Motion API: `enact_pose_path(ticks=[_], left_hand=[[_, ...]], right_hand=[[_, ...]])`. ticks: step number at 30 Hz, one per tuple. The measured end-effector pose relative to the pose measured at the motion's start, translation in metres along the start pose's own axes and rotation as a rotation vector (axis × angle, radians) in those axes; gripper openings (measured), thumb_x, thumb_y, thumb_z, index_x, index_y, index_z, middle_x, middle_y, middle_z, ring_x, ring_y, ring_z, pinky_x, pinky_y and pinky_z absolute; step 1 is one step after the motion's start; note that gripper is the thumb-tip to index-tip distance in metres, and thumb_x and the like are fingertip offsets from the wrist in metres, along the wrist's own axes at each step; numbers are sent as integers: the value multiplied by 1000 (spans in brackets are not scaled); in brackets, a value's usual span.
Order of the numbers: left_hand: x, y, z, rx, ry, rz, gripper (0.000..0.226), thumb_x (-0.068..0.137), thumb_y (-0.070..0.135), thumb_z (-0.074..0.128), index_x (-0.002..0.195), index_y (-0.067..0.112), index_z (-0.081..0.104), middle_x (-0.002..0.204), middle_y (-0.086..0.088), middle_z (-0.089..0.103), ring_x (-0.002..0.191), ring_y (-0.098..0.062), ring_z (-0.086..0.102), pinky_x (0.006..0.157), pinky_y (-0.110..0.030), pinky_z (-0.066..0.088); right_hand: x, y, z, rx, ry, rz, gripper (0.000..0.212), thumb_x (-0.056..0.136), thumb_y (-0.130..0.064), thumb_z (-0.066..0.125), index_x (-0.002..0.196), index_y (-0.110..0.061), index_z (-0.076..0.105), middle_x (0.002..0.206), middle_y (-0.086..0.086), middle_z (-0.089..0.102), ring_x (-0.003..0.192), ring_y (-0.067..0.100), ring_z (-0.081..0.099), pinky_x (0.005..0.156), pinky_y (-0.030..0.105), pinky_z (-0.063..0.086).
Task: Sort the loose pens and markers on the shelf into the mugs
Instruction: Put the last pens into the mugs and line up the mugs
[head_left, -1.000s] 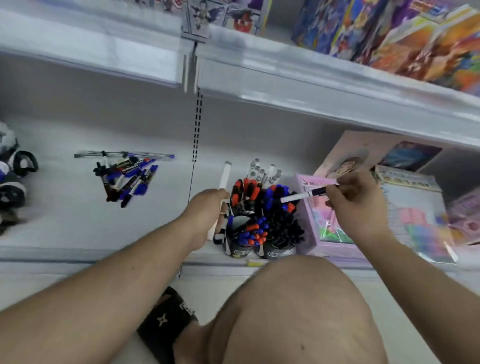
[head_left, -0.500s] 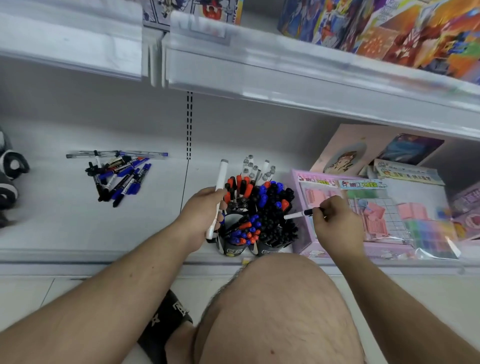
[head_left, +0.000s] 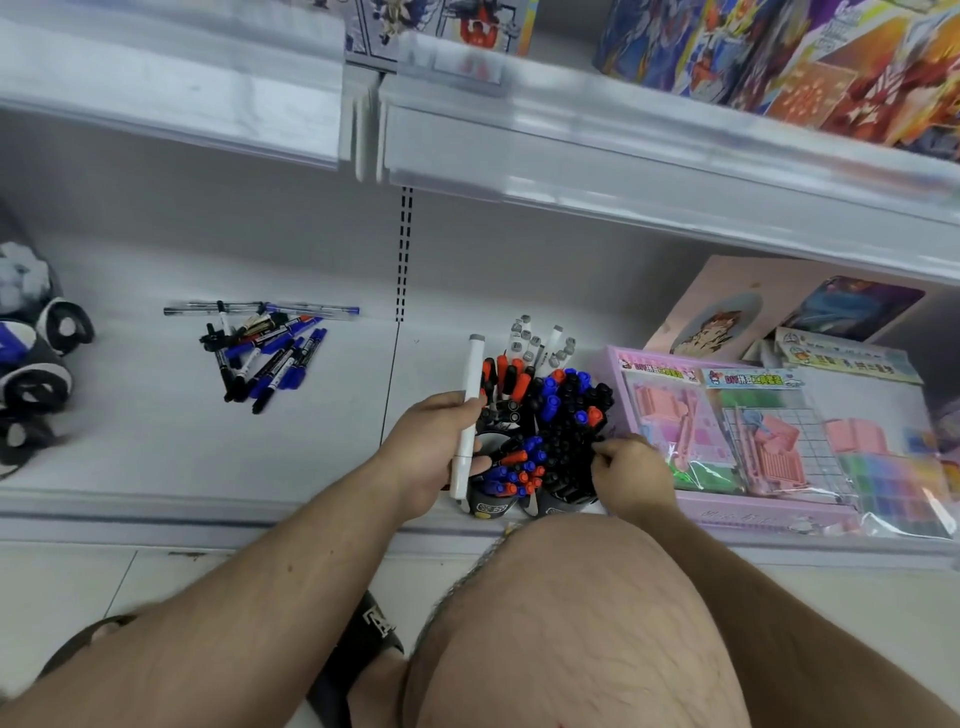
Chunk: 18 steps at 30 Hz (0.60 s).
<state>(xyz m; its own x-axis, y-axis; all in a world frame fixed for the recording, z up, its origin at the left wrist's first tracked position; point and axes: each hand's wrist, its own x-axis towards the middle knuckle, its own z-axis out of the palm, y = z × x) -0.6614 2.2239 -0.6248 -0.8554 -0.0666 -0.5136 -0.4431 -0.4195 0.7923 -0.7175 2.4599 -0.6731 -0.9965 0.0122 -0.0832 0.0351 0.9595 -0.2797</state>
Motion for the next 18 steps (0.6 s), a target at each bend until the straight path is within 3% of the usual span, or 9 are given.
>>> enact_pose_path(ticks=[3, 7, 10, 13, 16, 18], left_hand=[[-2, 2, -3, -39, -39, -15, 28, 96, 20, 61, 122, 11, 64, 94, -6, 54, 81, -20, 56, 87, -50, 57], [-3, 2, -7, -42, -82, 9, 24, 99, 18, 56, 120, 16, 67, 96, -3, 62, 86, -18, 63, 96, -44, 53], [-1, 0, -11, -58, -95, 25, 21, 99, 15, 55, 116, 16, 67, 88, -1, 67, 77, -10, 69, 97, -38, 50], [1, -1, -15, -91, -95, 46, 21, 99, 11, 54, 112, 19, 68, 92, 1, 65, 82, -11, 63, 83, -30, 52], [0, 1, -19, -81, -105, 80, 24, 100, 6, 51, 113, 20, 66, 102, -2, 66, 88, -13, 61, 79, -30, 50], [0, 2, -21, 69, -82, 145, 26, 100, 6, 49, 116, 21, 64, 106, -1, 67, 89, -13, 60, 79, -29, 50]], right_hand=[[1, -6, -8, -137, -111, 21, 43, 93, -21, 45, 131, -29, 63, 137, 9, 52, 123, 30, 50, 105, 35, 39], [0, -27, -22, -208, -95, -12, 48, 90, -25, 47, 136, -34, 56, 135, 6, 50, 123, 28, 49, 106, 38, 38], [-8, -48, -28, 176, -72, -25, 41, 90, -15, 52, 129, -24, 62, 117, 2, 62, 103, 22, 60, 92, 31, 47], [-19, -71, -38, 672, -240, 92, 23, 97, -13, 51, 102, -17, 72, 88, 2, 71, 70, 17, 61, 66, 27, 47], [-28, -86, -48, 831, -356, 90, 23, 100, -19, 49, 97, -16, 72, 84, 7, 69, 62, 17, 57, 58, 28, 43], [-31, -92, -51, 768, -267, 41, 17, 98, -19, 55, 93, -22, 70, 87, 2, 70, 68, 14, 59, 66, 28, 47]])
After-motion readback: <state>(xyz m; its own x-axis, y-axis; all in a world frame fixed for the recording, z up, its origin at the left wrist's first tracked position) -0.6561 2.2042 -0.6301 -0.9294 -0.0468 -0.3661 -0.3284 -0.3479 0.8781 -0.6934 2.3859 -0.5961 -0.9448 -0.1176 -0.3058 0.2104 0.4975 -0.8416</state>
